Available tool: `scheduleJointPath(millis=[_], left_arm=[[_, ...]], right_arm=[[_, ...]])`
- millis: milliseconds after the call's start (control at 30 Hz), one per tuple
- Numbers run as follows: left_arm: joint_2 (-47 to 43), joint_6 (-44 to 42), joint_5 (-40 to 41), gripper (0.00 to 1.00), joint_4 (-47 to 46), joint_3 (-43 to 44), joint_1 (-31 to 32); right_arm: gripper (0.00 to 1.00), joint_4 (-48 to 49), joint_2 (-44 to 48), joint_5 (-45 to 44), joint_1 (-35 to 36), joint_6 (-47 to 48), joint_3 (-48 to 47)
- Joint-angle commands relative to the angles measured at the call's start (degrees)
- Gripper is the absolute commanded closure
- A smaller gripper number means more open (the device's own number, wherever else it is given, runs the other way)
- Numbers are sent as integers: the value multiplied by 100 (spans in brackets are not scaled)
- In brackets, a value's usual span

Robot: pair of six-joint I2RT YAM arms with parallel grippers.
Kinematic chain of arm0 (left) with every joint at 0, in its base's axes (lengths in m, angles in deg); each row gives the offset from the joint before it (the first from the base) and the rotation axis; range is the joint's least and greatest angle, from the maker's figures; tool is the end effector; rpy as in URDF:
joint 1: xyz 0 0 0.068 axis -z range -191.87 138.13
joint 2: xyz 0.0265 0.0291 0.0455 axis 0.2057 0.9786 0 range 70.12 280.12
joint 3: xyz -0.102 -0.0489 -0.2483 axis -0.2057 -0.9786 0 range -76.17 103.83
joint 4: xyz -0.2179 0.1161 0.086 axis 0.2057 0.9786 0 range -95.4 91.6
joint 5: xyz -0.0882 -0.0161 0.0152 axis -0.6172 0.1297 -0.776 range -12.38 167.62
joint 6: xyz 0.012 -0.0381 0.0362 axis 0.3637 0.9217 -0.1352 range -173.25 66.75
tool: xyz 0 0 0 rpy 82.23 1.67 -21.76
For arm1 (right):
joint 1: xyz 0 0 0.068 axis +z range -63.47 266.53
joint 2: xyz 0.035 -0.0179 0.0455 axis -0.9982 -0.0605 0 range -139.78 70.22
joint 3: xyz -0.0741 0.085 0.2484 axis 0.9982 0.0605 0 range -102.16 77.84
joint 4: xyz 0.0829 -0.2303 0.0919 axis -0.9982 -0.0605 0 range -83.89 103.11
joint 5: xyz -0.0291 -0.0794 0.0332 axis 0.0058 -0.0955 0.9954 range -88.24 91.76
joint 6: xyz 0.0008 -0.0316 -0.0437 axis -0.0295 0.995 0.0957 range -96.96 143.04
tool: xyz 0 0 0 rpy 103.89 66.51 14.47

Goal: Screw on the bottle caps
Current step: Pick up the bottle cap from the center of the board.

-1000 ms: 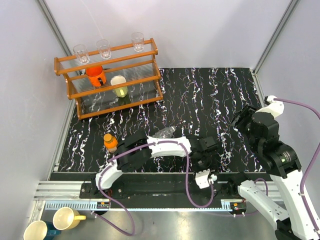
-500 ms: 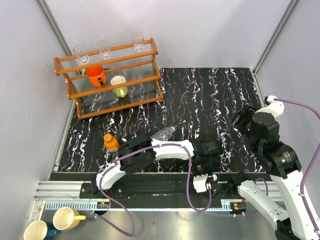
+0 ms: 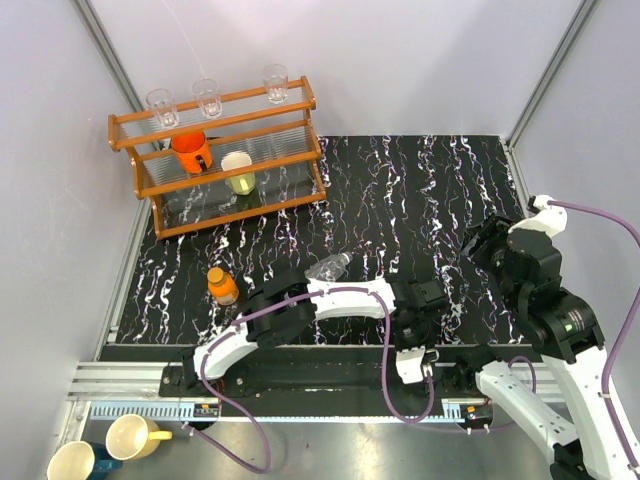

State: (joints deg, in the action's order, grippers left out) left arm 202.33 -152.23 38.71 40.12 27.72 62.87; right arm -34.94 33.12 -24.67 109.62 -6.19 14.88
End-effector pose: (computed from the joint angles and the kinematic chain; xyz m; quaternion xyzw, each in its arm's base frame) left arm 0.1021 -0.4592 0.1481 0.9347 0.0043 -0.2946 0.1989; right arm 0.0999 0.0253 0.3935 0.1707 0.8000 0.0691 0.5711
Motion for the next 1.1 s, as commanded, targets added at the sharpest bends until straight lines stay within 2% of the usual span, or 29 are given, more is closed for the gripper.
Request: scheduleJointPath(millis=[0,233,467,667,767,1000,1067], left_arm=[[-28,-209,-143,56,125,140,49],[288,-262,-195,56,107,605,93],[377,-271,-178,56,176,676,120],[411,-438,-55,62,352,640,146],[561,-561,94,63,615,860,146],[1176,-904,543,63,1802,1966,199],[1238,-956,587,68,1899,2055,216]], right_arm=[[38,156,63,51,-24,84,47],[38,147,115,33,-15,129,47],[38,121,133,33,-15,146,38],[38,112,177,-20,-24,146,3],[38,103,195,-19,-24,137,-23],[41,-37,230,33,-15,85,-146],[41,-90,256,-2,-24,58,-181]])
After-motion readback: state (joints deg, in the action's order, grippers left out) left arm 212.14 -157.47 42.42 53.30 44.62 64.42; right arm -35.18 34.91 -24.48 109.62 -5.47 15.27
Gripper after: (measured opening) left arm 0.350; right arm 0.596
